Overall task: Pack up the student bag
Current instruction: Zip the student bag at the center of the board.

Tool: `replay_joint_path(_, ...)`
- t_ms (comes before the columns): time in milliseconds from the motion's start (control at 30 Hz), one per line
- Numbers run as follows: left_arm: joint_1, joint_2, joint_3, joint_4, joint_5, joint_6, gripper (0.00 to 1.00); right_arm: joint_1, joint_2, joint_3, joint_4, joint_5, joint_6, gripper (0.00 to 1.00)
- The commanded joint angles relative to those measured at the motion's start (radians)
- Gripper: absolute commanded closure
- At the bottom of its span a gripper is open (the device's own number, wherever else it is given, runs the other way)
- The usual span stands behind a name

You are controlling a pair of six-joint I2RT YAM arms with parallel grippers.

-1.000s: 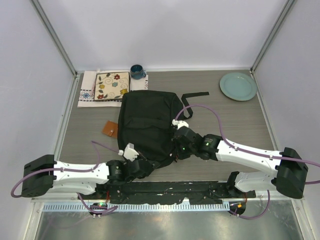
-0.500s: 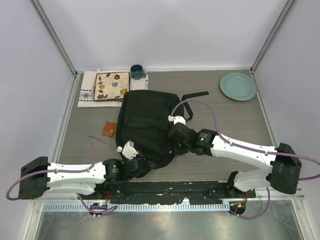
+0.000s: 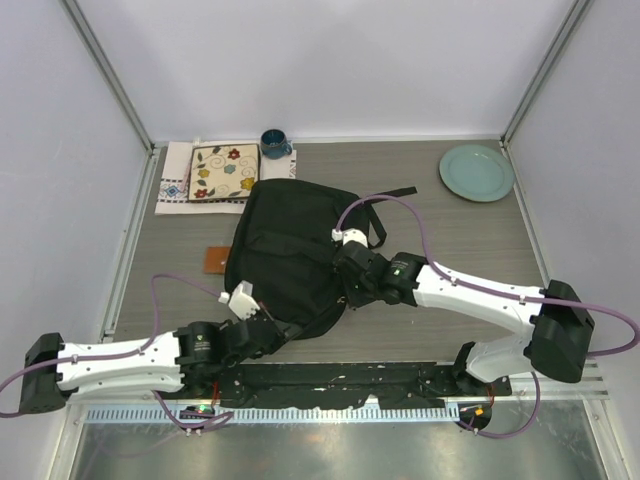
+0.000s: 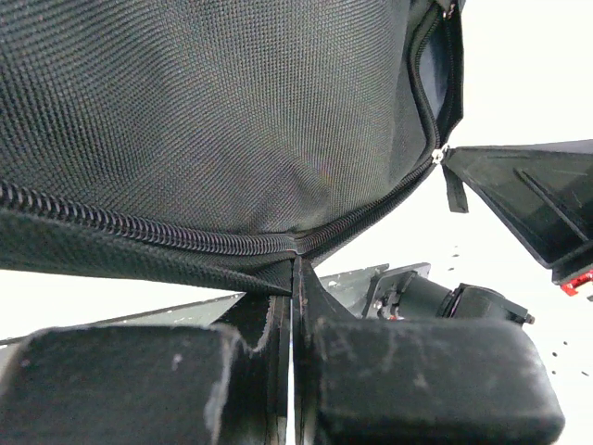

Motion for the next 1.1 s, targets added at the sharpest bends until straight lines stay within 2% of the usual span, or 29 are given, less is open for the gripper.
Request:
replay_joint_path(0, -0.005, -0.052, -0.016, -0.213, 0.018, 0.084, 1.00, -0.044, 0.023, 0.051, -0.029, 0.137, -0.049, 1.00)
replay_joint_path(300, -0.005, 0.038, 0.020, -0.220, 0.090, 0.147, 1.00, -0.129, 0.066, 0.088, 0.012, 0.124, -0.085, 1.00)
replay_joint_path(500, -0.005, 0.042, -0.016, -0.180, 0.124, 0.157, 1.00, -0.164, 0.095, 0.103, 0.026, 0.131, -0.110, 1.00)
replay_joint_path(633, -0.005, 0.020, -0.034, -0.171, 0.135, 0.147, 1.00, -0.176, 0.086, 0.109, 0.044, 0.079, -0.109, 1.00)
replay_joint_path(700, -0.005, 0.003, -0.040, -0.158, 0.132, 0.146, 1.00, -0.175, 0.057, 0.079, 0.072, -0.013, -0.095, 0.99)
replay_joint_path(733, -0.005, -0.001, -0.042, -0.152, 0.126, 0.146, 1.00, -0.176, 0.018, 0.063, 0.111, -0.059, -0.087, 0.94)
replay_joint_path(767, -0.005, -0.006, -0.043, -0.145, 0.123, 0.143, 1.00, -0.175, -0.004, 0.024, 0.135, -0.171, -0.075, 0.79)
replay_joint_path(833, -0.005, -0.011, -0.048, -0.135, 0.118, 0.141, 1.00, -0.173, -0.074, -0.027, 0.200, -0.266, -0.052, 0.57)
replay_joint_path(933, -0.005, 0.002, -0.048, -0.114, 0.116, 0.141, 1.00, -0.164, -0.153, -0.105, 0.236, -0.337, -0.015, 0.46)
replay_joint_path(1067, -0.005, 0.032, -0.048, -0.079, 0.123, 0.141, 1.00, -0.152, -0.165, -0.142, 0.222, -0.382, -0.041, 0.44)
